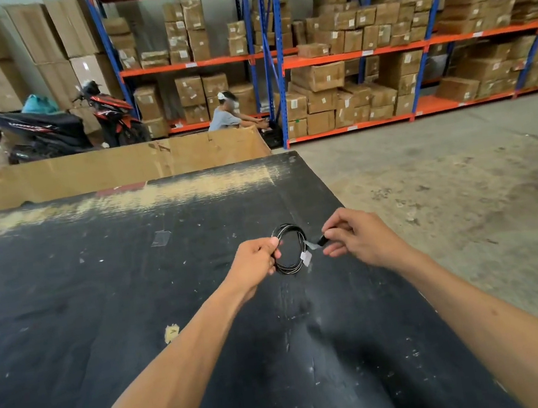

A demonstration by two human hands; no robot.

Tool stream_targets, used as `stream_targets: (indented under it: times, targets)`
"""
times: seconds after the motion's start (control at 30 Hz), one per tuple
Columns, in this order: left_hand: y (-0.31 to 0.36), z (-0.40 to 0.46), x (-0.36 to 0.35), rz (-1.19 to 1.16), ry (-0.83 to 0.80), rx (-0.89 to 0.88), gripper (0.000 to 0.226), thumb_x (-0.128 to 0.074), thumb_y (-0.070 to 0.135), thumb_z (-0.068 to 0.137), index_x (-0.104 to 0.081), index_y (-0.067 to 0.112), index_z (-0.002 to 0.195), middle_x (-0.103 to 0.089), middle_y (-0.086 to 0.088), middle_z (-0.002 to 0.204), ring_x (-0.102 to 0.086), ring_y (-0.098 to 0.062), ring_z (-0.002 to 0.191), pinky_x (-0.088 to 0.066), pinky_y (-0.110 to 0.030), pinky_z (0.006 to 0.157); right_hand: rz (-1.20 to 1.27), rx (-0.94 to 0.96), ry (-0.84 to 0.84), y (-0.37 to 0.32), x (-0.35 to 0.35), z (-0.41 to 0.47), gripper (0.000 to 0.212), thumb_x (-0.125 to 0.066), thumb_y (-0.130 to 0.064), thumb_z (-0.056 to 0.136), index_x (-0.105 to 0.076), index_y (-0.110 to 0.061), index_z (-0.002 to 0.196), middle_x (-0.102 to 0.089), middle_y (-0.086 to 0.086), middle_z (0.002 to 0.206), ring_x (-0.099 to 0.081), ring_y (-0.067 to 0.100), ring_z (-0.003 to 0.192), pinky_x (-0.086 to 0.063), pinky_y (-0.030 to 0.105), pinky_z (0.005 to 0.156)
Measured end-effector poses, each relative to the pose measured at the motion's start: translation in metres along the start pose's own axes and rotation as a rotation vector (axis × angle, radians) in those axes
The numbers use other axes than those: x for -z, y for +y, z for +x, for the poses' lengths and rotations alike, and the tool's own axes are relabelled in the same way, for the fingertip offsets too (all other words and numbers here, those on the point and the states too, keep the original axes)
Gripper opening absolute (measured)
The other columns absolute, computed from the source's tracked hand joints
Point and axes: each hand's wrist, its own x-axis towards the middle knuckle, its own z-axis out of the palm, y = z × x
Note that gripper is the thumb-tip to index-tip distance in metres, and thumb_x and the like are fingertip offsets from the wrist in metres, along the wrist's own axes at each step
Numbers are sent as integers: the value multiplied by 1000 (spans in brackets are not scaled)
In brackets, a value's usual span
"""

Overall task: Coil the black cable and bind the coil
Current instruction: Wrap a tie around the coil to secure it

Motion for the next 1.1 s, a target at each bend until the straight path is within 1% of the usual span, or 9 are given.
stream_targets:
  times: [0.13, 0.2, 0.33, 0.47, 0.57, 0.77, 0.87, 1.03, 1.1]
  targets:
    - [7, -1, 6, -134, -53, -2, 34, -46, 14, 103, -55, 8, 71, -47, -13, 70, -30, -9, 46, -30, -21, 44, -98, 107, -41, -16, -15, -4, 16, -61, 5, 97, -68, -6, 90, -75, 17, 86, -79, 26, 82, -64, 29, 78]
    - [10, -3, 8, -215, -104, 30, 28, -46, 13, 103, -53, 10, 75, -51, -6, 68, -31, -7, 44, -31, -19, 42, -202, 156, -57, -15, -22, -5, 9, -59, 5, 98, -68, 2, 96, -76, 20, 90, -78, 25, 85, -63, 25, 80]
    - [13, -7, 13, -335, -199, 129, 20, -50, 12, 100, -54, 10, 81, -56, -7, 69, -33, -7, 43, -30, -20, 41, -379, 321, -30, -13, -32, -5, 8, -63, 1, 96, -71, -1, 100, -76, 6, 86, -74, 16, 80, -52, 11, 74]
    - [14, -11, 13, -398, -263, 198, 14, -52, 12, 99, -57, 8, 87, -58, -8, 70, -34, -7, 43, -32, -20, 42, -370, 389, 49, -12, -43, -5, 11, -68, 3, 92, -75, -4, 98, -77, 4, 90, -64, -10, 77, -43, 4, 72]
    - [16, -11, 13, -435, -279, 181, 12, -52, 12, 99, -58, 7, 90, -58, -8, 72, -34, -6, 43, -33, -19, 41, -348, 432, 107, -9, -47, -5, 11, -72, 2, 89, -75, -7, 95, -72, 4, 90, -61, -8, 78, -42, 4, 71]
    - [19, -14, 10, -271, -222, 114, 19, -61, 9, 95, -61, 7, 76, -59, -9, 70, -32, -7, 45, -29, -19, 43, -331, 534, 243, -11, -41, -2, 10, -80, 0, 83, -79, -7, 90, -72, 3, 84, -62, 9, 72, -46, 12, 66]
    - [20, -16, 8, -90, -234, 87, 14, -61, 12, 94, -64, 0, 89, -56, -7, 67, -29, -8, 45, -26, -20, 43, -472, 644, 212, -11, -38, -3, 9, -81, -3, 83, -79, -8, 90, -72, 1, 85, -62, 10, 69, -53, 29, 62]
    - [27, -17, 8, 186, -264, 33, 23, -57, 20, 95, -78, 28, 88, -50, 2, 63, -30, -8, 45, -23, -20, 44, -688, 722, 180, -12, -36, -7, 9, -78, -13, 88, -77, -19, 95, -71, -5, 113, -69, 16, 71, -56, 34, 48]
    - [30, -16, 9, 242, -278, 14, 26, -57, 21, 94, -78, 34, 90, -49, 4, 61, -31, -8, 46, -24, -21, 44, -686, 699, 148, -11, -36, -6, 10, -74, -12, 91, -75, -19, 97, -68, -7, 128, -71, 15, 76, -57, 33, 53]
